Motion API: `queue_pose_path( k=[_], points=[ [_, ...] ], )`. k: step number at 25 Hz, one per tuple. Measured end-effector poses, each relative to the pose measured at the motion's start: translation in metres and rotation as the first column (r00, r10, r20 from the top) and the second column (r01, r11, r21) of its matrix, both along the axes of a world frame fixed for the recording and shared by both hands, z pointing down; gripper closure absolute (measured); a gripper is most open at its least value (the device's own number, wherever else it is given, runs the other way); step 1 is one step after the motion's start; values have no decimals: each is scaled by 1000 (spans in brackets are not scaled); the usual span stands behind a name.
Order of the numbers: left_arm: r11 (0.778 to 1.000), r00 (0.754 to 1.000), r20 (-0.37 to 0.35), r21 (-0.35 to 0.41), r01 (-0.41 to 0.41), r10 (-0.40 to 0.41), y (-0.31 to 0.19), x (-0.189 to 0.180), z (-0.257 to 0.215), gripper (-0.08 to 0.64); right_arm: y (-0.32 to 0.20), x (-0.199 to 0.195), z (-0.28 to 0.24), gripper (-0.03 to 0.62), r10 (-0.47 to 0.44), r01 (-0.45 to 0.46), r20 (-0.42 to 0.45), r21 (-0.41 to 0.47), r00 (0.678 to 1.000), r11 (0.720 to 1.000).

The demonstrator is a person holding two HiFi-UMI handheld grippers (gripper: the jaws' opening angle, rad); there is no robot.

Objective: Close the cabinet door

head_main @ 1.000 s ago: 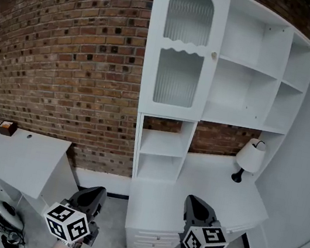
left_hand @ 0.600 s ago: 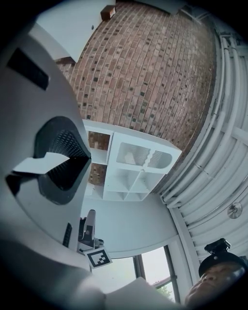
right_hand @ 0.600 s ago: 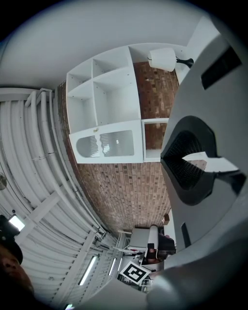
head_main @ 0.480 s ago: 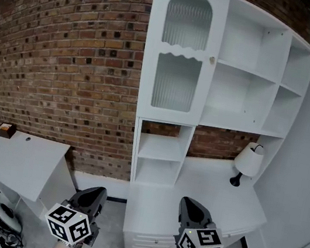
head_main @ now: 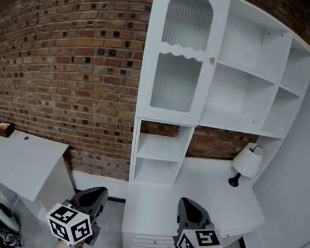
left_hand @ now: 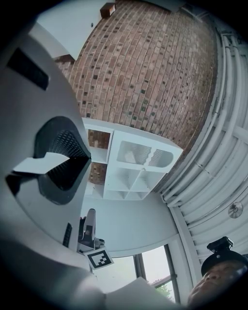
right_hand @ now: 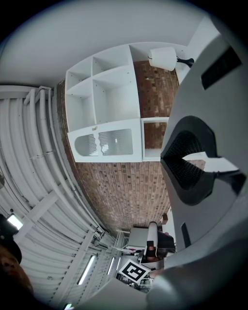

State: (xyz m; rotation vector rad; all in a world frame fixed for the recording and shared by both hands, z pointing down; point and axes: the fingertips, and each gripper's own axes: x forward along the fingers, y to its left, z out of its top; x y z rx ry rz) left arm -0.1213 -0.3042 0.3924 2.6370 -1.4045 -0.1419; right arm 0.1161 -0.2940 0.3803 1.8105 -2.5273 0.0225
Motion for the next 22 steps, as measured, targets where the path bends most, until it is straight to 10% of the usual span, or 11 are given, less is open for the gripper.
queue_pose_path(
  k=[22],
  points=[
    [1000,1000,-6,3,6,-6,-2,-4,-1,552,-2,-4,2,566,-4,4,9,-3,1000,1000]
  ],
)
